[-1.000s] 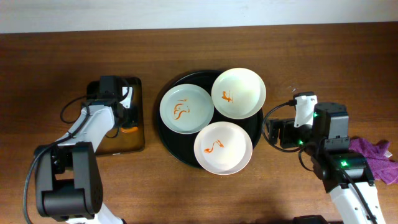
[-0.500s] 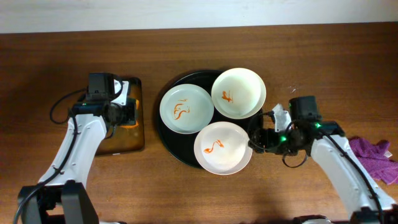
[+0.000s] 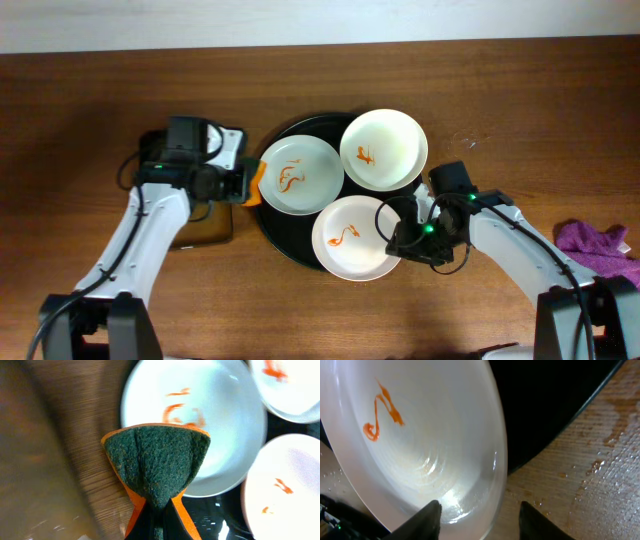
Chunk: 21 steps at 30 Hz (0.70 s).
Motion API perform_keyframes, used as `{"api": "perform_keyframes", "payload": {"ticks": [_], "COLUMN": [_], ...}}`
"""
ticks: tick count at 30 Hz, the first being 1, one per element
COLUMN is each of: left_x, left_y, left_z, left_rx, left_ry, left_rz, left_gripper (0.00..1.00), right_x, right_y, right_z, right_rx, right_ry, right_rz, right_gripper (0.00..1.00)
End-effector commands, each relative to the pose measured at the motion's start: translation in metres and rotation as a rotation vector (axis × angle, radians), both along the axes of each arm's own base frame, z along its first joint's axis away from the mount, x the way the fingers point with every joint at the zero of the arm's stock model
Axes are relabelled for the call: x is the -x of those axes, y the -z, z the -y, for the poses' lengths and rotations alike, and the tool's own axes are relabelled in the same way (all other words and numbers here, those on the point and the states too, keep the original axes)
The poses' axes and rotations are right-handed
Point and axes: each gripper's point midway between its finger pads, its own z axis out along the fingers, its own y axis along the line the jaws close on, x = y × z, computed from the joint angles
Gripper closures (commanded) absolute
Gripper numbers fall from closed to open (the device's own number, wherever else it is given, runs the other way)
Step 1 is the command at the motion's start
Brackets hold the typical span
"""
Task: Clean dirty plates on tray and stack at the side
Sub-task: 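Grip the bottom plate rim with the right gripper and scrub it with the sponge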
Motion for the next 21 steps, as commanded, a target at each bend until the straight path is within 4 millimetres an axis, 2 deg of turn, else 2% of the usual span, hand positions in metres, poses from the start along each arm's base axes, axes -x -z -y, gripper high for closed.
{"api": "perform_keyframes", "payload": {"ticks": [1, 4, 7, 9, 10, 13, 14, 15, 21], "left_x": [0.003, 0.017, 0.041, 0.053, 0.062, 0.074, 0.078, 0.081, 0.102], "left_y": [-0.015, -0.021, -0.023, -0.024, -0.020, -0.005, 0.001, 0.006, 0.031], "left_z": [0.042, 0.090, 0.135, 0.152, 0.165, 0.179, 0.184, 0.189, 0.209], "left_rx": [0.041, 0.081, 0.105, 0.108, 0.108, 0.097, 0.093, 0.090, 0.077], "left_ry": [0.113, 0.246, 0.365, 0.418, 0.457, 0.502, 0.518, 0.533, 0.580], "left_rz": [0.049, 0.074, 0.069, 0.073, 0.064, 0.022, 0.009, -0.001, -0.073], "left_gripper": [1.00, 1.00, 1.00, 1.00, 1.00, 1.00, 1.00, 1.00, 1.00], "right_x": [0.004, 0.003, 0.004, 0.005, 0.006, 0.006, 0.006, 0.006, 0.006], "right_y": [0.005, 0.005, 0.008, 0.012, 0.014, 0.014, 0.014, 0.014, 0.014], "right_z": [0.001, 0.001, 0.001, 0.002, 0.002, 0.002, 0.002, 0.002, 0.002], "right_rx": [0.018, 0.018, 0.021, 0.024, 0.026, 0.026, 0.026, 0.026, 0.026], "right_ry": [0.019, 0.019, 0.022, 0.022, 0.022, 0.022, 0.022, 0.022, 0.023], "right_rz": [-0.024, -0.020, -0.030, -0.046, -0.058, -0.057, -0.058, -0.058, -0.060], "right_gripper": [0.61, 0.67, 0.70, 0.72, 0.79, 0.85, 0.92, 0.94, 0.96]}}
